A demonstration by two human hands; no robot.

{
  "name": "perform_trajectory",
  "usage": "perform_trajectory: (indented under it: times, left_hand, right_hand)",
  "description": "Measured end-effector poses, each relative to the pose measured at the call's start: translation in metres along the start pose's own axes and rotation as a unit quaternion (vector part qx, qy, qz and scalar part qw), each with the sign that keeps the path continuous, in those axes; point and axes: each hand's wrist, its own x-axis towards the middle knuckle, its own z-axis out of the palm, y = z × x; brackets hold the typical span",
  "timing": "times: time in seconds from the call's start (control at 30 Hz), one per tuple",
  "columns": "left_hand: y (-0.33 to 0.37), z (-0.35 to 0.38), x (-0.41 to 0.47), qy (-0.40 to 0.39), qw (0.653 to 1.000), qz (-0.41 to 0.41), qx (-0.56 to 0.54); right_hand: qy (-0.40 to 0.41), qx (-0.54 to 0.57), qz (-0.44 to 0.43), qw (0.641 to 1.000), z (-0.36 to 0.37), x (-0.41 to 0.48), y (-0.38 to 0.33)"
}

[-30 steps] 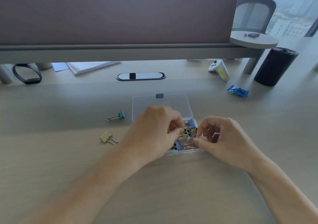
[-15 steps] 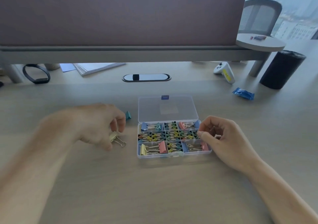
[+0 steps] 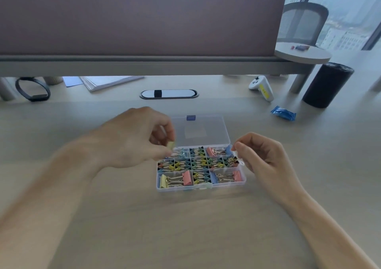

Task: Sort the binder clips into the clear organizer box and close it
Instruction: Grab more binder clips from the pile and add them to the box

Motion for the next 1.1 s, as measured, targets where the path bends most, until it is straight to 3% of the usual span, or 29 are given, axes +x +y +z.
perform_trajectory:
  times: [0.13, 0.43, 0.73, 0.93, 1.1]
  left_hand:
    - [0.034, 0.050, 0.005, 0.054, 0.992, 0.054, -0.102]
    - [0.040, 0.077, 0.012, 0.125, 0.975, 0.041, -0.179]
    - [0.035, 0.078, 0.011, 0.114, 0.988, 0.090, -0.054]
    - [0.035, 0.082, 0.007, 0.064, 0.996, 0.059, 0.001]
    - [0.035, 0.083, 0.007, 0.052, 0.997, 0.054, 0.031]
  right_hand:
    - [-0.033, 0.039, -0.019, 0.999, 0.002, -0.007, -0.010]
    - [-0.020, 0.004, 0.021, 1.000, -0.009, -0.003, -0.003]
    - [-0.036, 0.048, 0.134, 0.989, -0.015, -0.003, -0.007]
    - [-0.037, -0.108, 0.084, 0.990, -0.012, -0.005, -0.002]
    - [-0.040, -0.174, 0.039, 0.983, -0.011, -0.007, -0.003]
